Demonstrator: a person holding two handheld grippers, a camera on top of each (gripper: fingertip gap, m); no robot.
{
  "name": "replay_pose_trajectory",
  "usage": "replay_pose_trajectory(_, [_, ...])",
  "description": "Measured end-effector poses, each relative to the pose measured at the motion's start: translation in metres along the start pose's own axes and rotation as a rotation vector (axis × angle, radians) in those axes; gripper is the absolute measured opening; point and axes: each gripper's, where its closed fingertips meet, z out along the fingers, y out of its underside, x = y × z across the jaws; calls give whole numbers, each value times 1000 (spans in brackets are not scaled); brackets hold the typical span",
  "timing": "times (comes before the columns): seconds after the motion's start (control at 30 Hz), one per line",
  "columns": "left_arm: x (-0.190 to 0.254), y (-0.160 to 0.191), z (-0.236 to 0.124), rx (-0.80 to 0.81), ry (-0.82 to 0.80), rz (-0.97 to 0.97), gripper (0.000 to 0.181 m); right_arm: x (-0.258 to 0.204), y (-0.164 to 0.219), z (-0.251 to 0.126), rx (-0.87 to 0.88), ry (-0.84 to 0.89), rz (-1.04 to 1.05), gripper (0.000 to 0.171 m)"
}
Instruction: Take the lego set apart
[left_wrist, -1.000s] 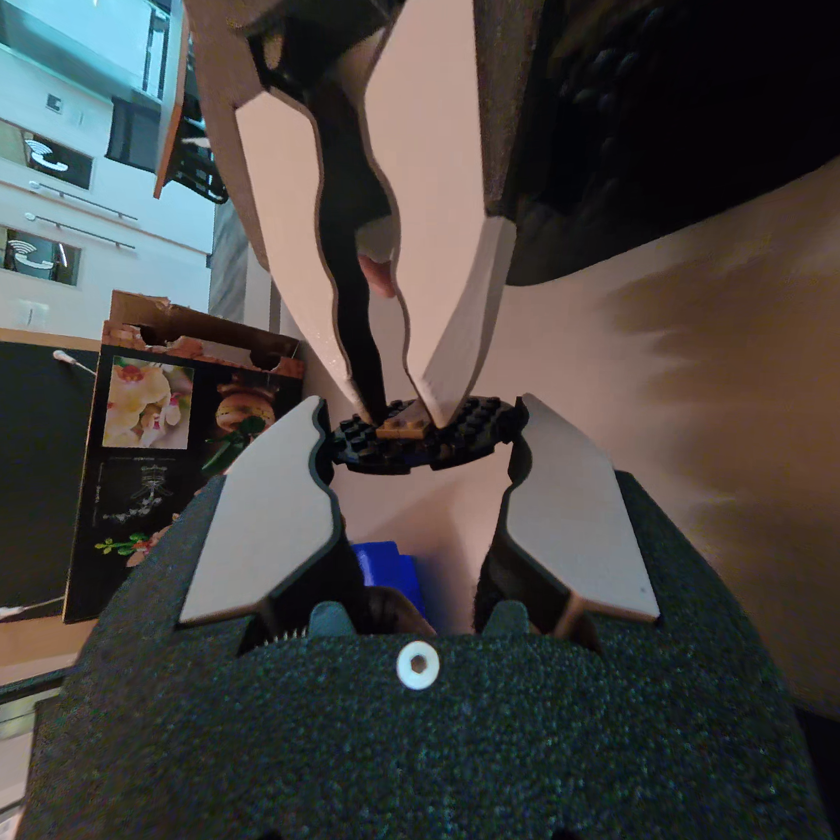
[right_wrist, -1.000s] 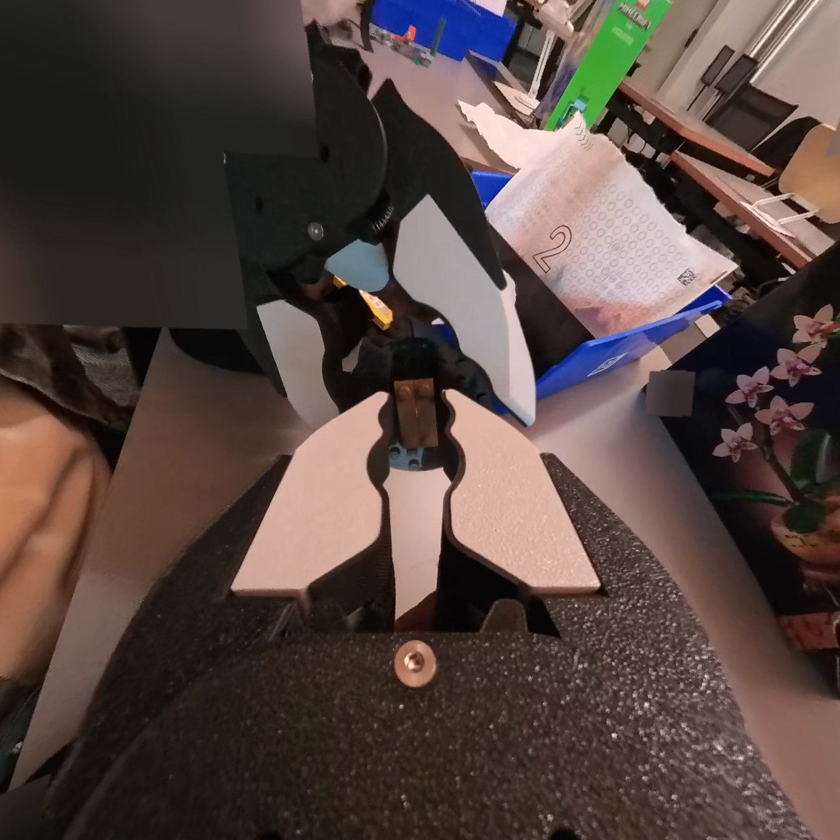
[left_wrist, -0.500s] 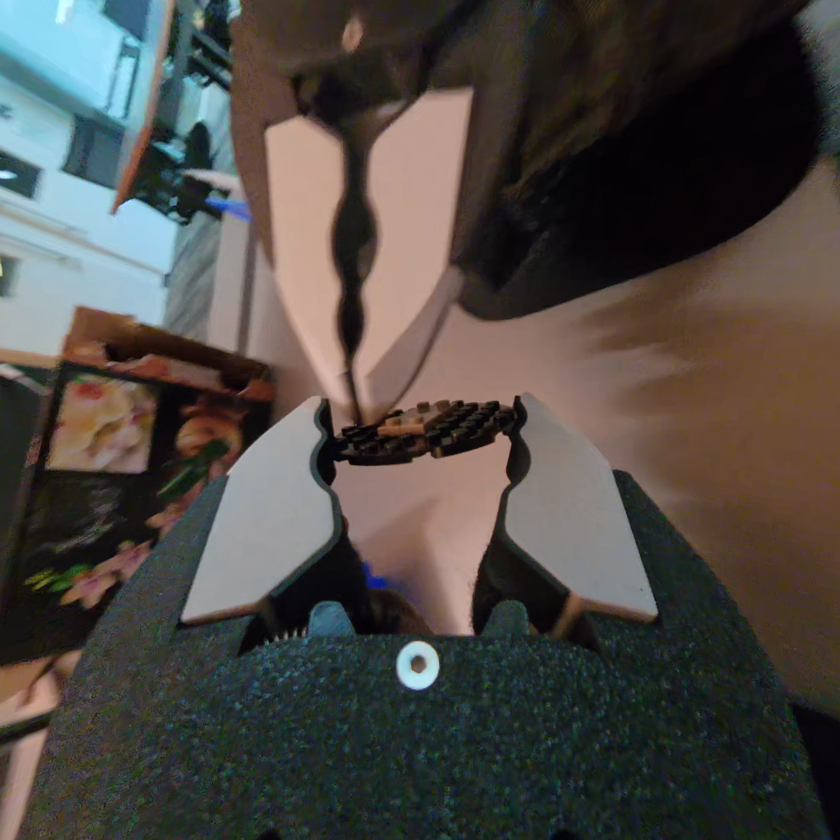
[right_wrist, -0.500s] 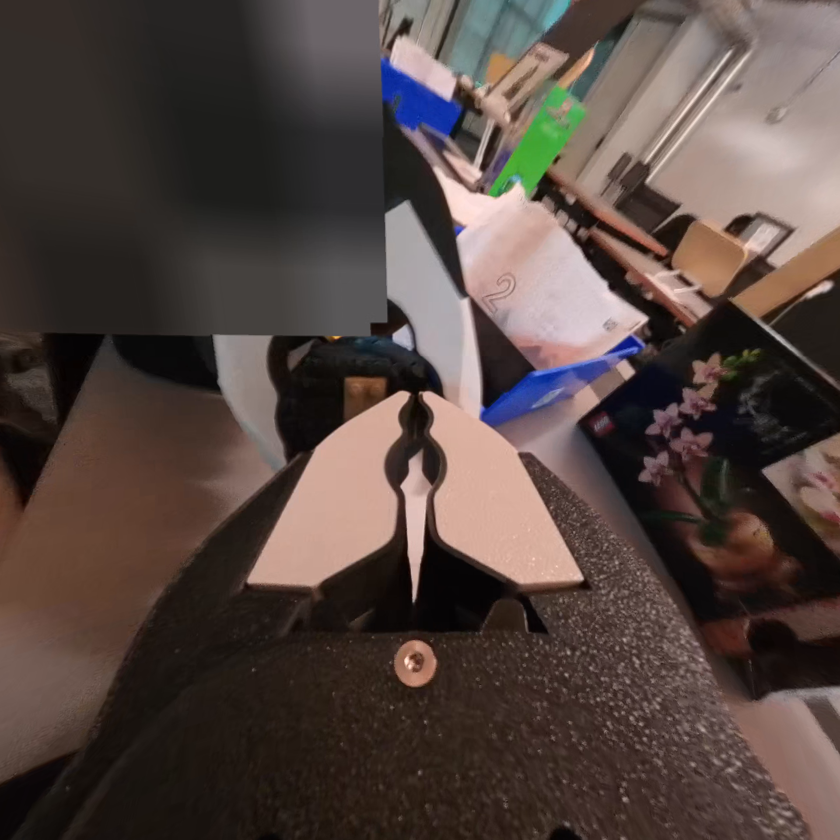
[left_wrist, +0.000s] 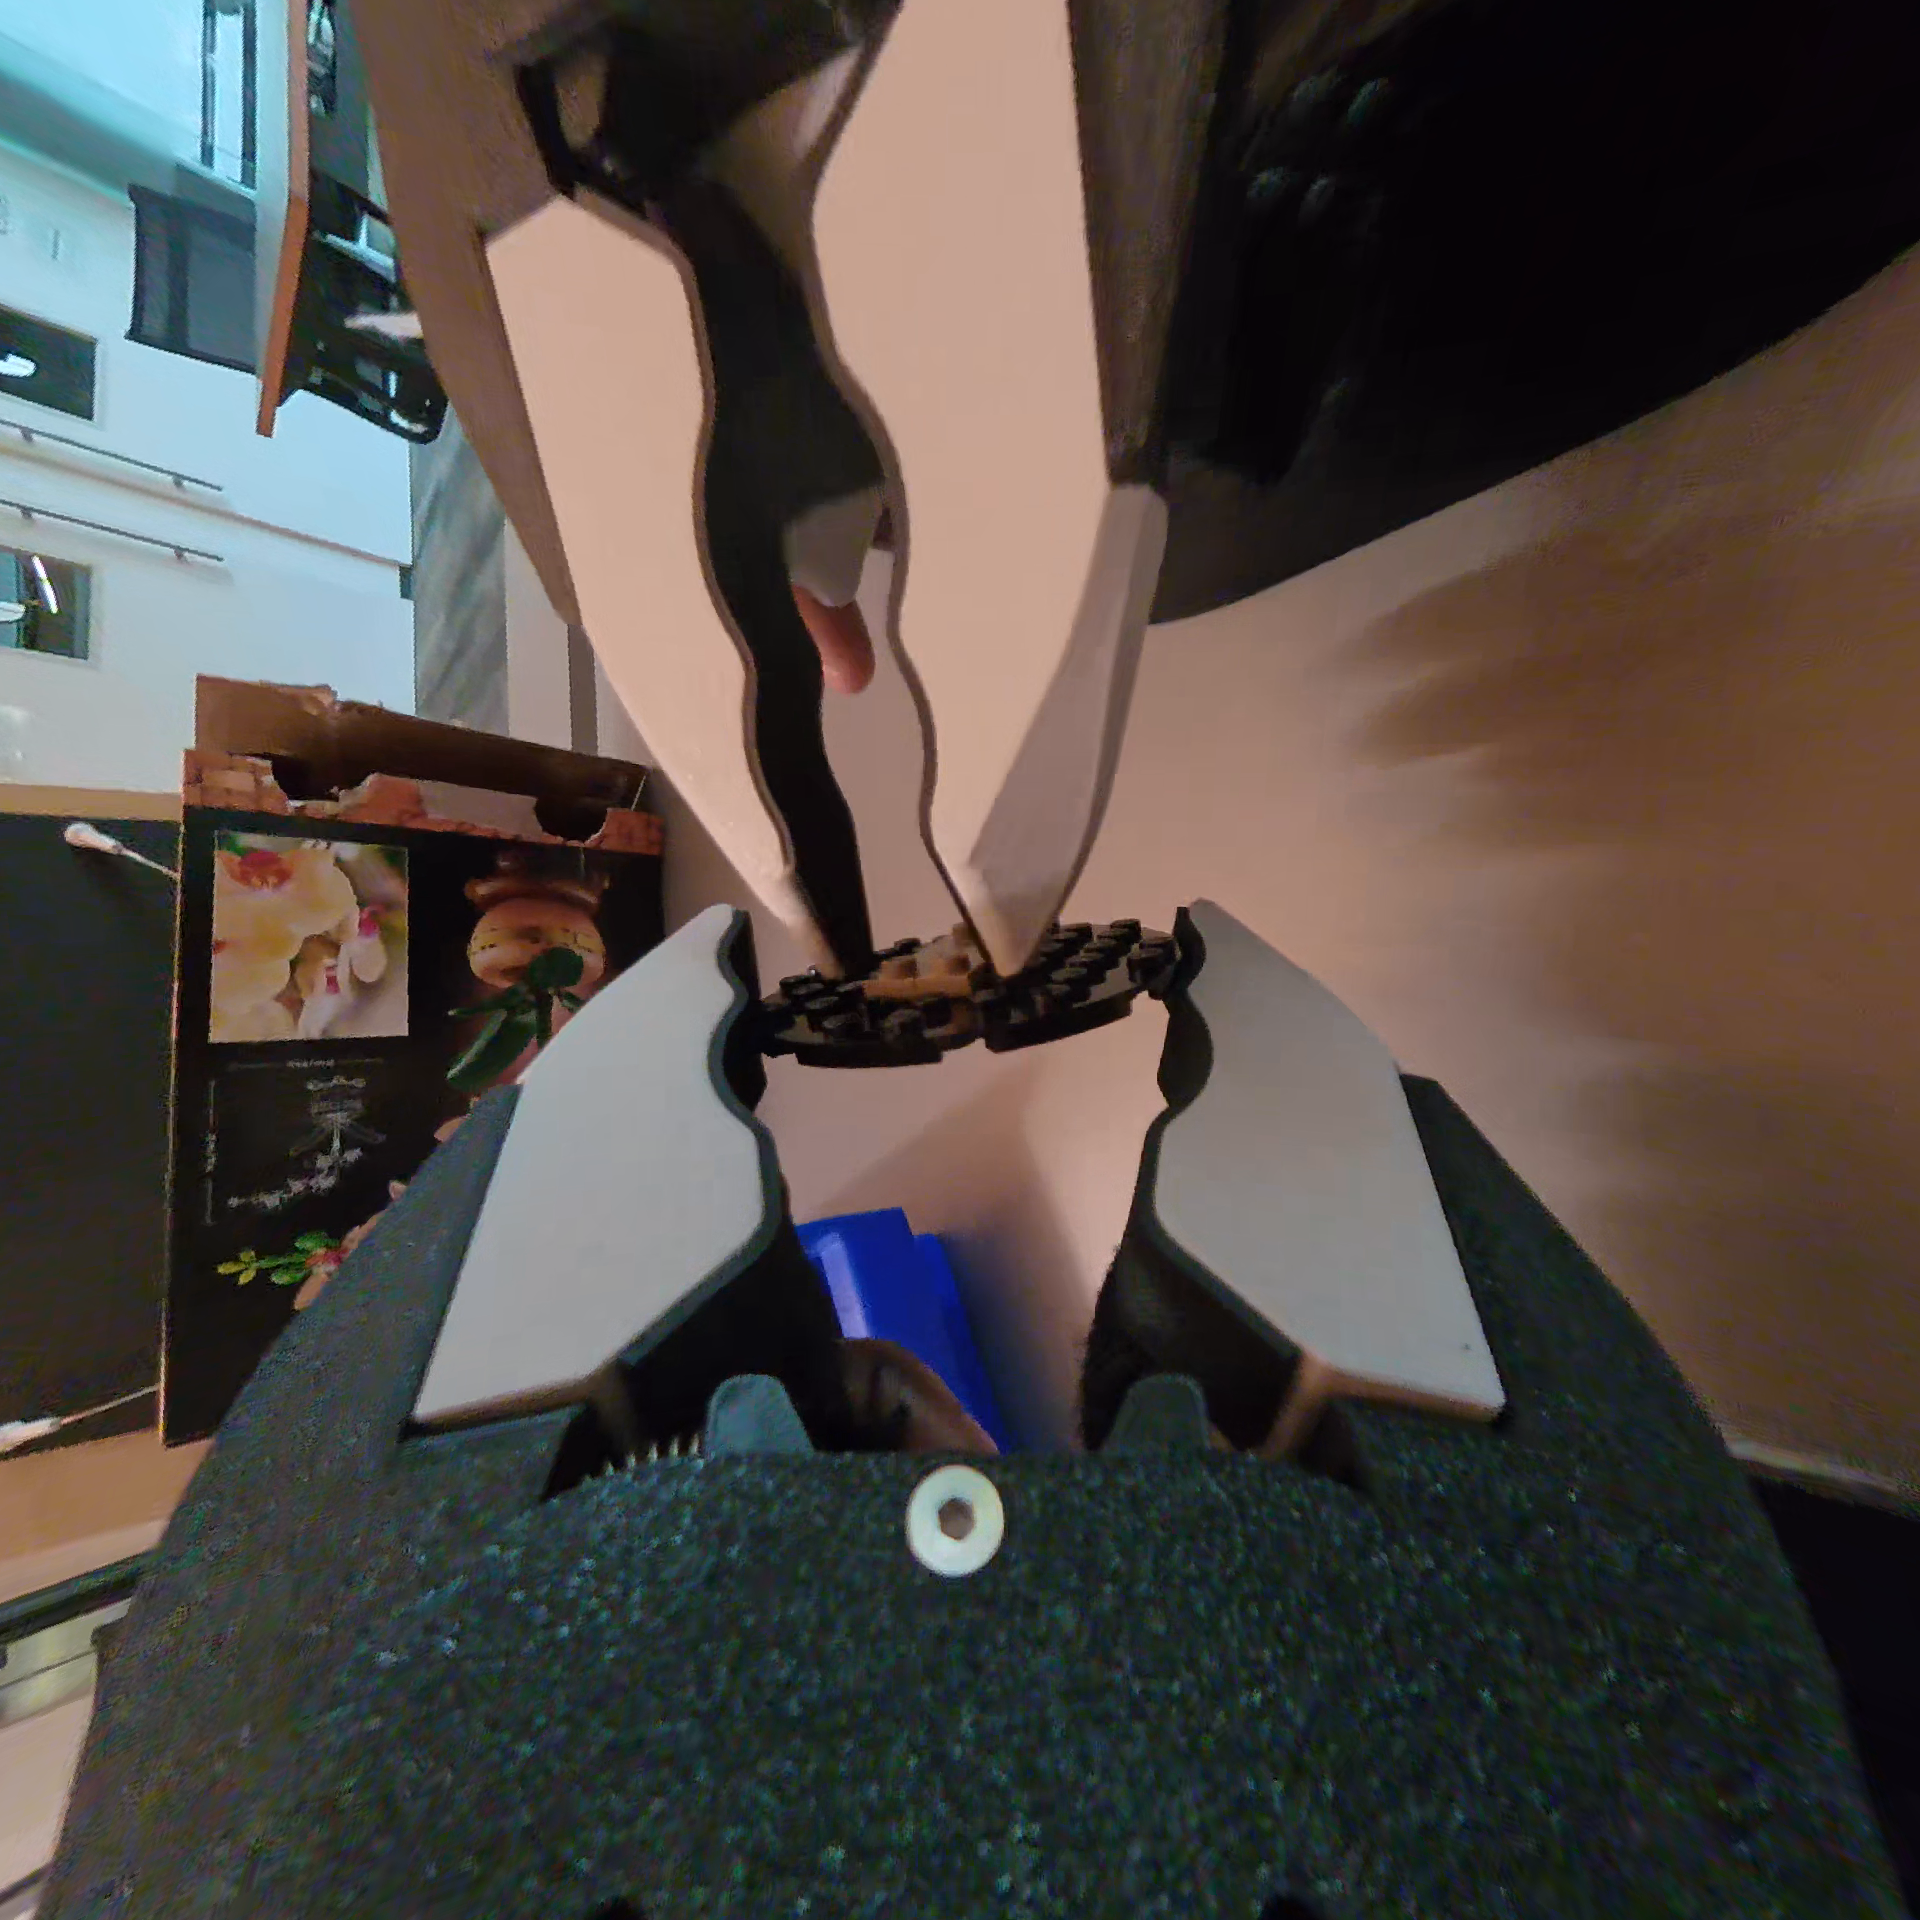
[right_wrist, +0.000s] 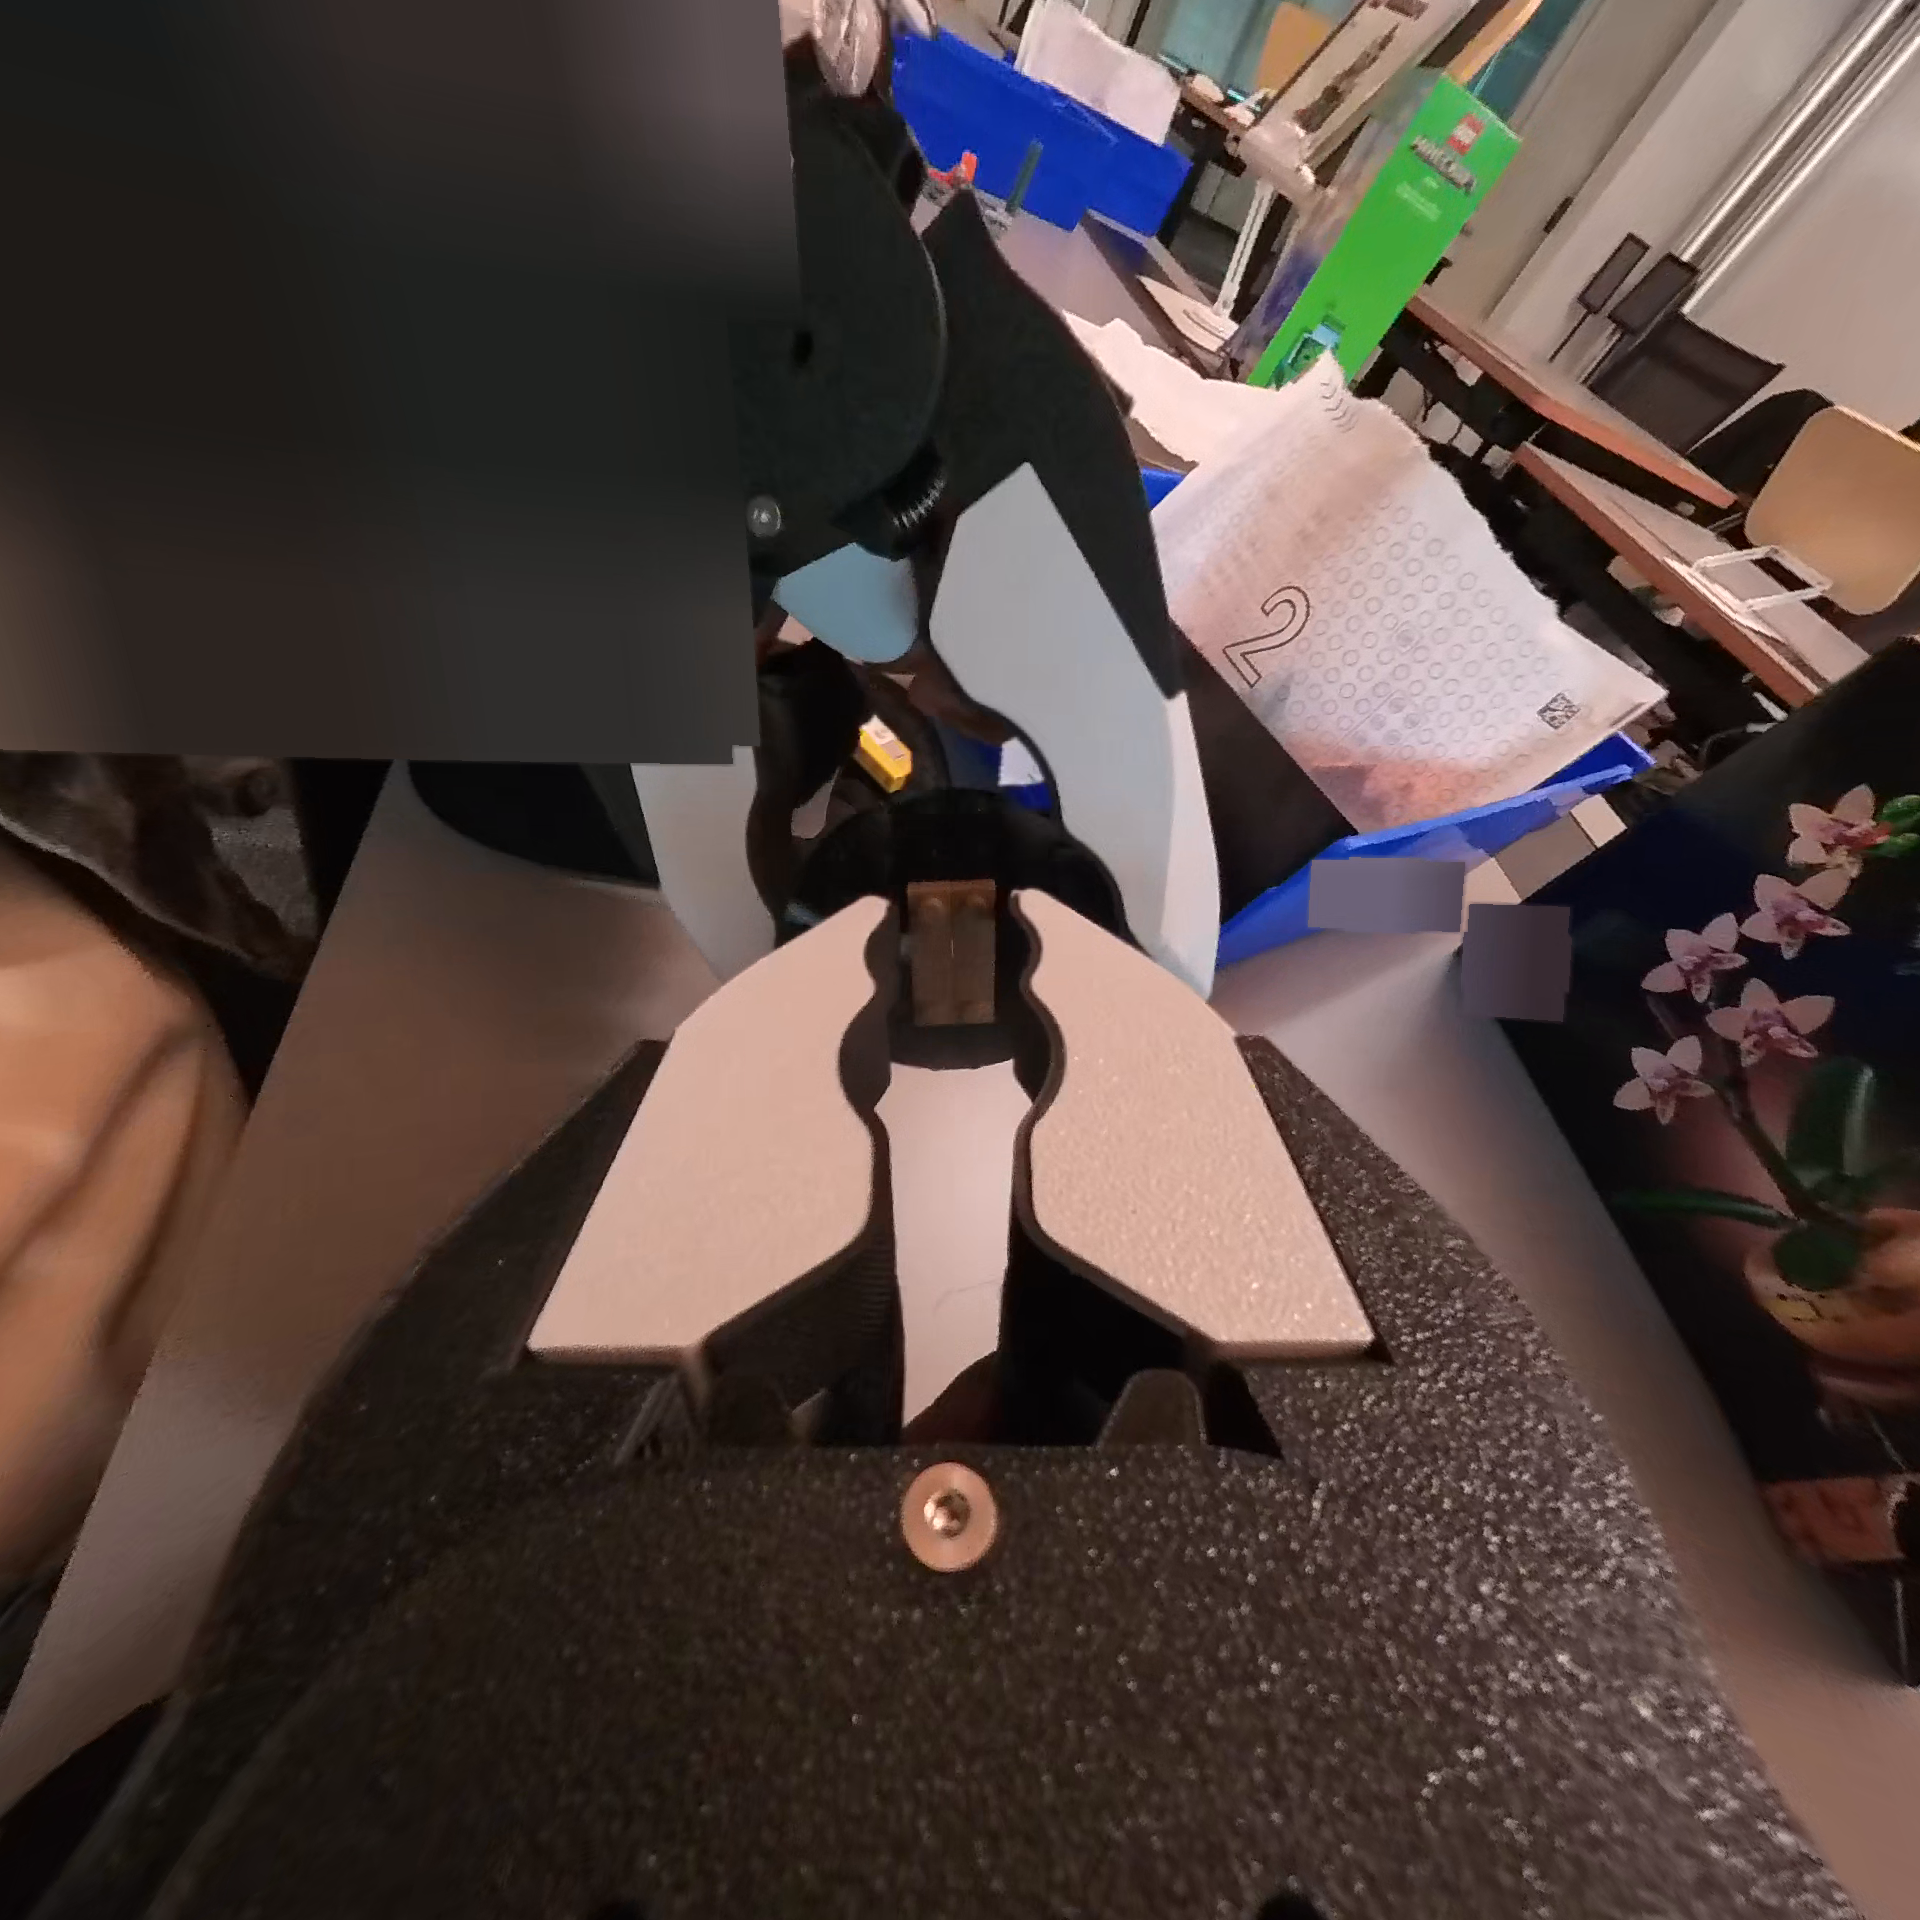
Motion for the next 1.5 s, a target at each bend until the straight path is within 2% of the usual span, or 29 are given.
replay_pose_trajectory(0.33, [3, -10, -2, 24, 39, 25, 75, -4, -4, -4, -43, -10, -35, 15])
replay_pose_trajectory(0.53, [-4, -16, -8, 48, 8, 0, 75, -1, -14, -10, 27, 22, -87, 14])
replay_pose_trajectory(0.63, [-15, -11, -11, 42, -38, -66, 75, 6, -19, -9, 72, 96, -91, 12])
replay_pose_trajectory(0.67, [-19, -9, -13, 40, -53, -98, 75, 7, -21, -8, 80, 123, -98, 4])
replay_pose_trajectory(0.8, [-28, -1, -17, 24, -85, -178, 75, 17, -25, -6, 53, 250, -139, 0])
replay_pose_trajectory(0.83, [-26, -4, -18, 53, -63, -206, 74, 23, -24, -7, 50, 296, -129, 0])
replay_pose_trajectory(0.87, [-19, -14, -21, 120, -21, -236, 74, 41, -19, -14, 22, 424, -133, 0])
replay_pose_trajectory(0.9, [-14, -22, -21, 145, -6, -248, 74, 48, -12, -18, -16, 455, -156, 0])
replay_pose_trajectory(0.93, [-13, -17, -19, 88, -37, -208, 74, 52, -9, -21, -17, 462, -110, 0])
replay_pose_trajectory(0.97, [-17, -10, -18, 47, -85, -170, 74, 48, -10, -21, 7, 397, -72, 0])
replay_pose_trajectory(1.0, [-20, -7, -17, 52, -100, -184, 74, 32, -13, -17, 48, 255, -26, 0])
replay_pose_trajectory(1.03, [-20, -8, -17, 97, -82, -233, 74, 18, -17, -13, 89, 124, 36, 0])
replay_pose_trajectory(1.07, [-21, -10, -18, 138, -70, -274, 74, 16, -19, -12, 124, 96, 85, 0])
replay_pose_trajectory(1.23, [-23, -6, -17, 133, -107, -260, 74, 11, -8, -10, 90, 48, 60, 12])
replay_pose_trajectory(1.43, [-19, -9, -17, 148, -112, -194, 74, 9, -17, -11, 80, 78, -9, 7])
replay_pose_trajectory(1.5, [-22, -10, -18, 131, -158, -135, 74, 10, -19, -12, 96, 53, 41, 7])
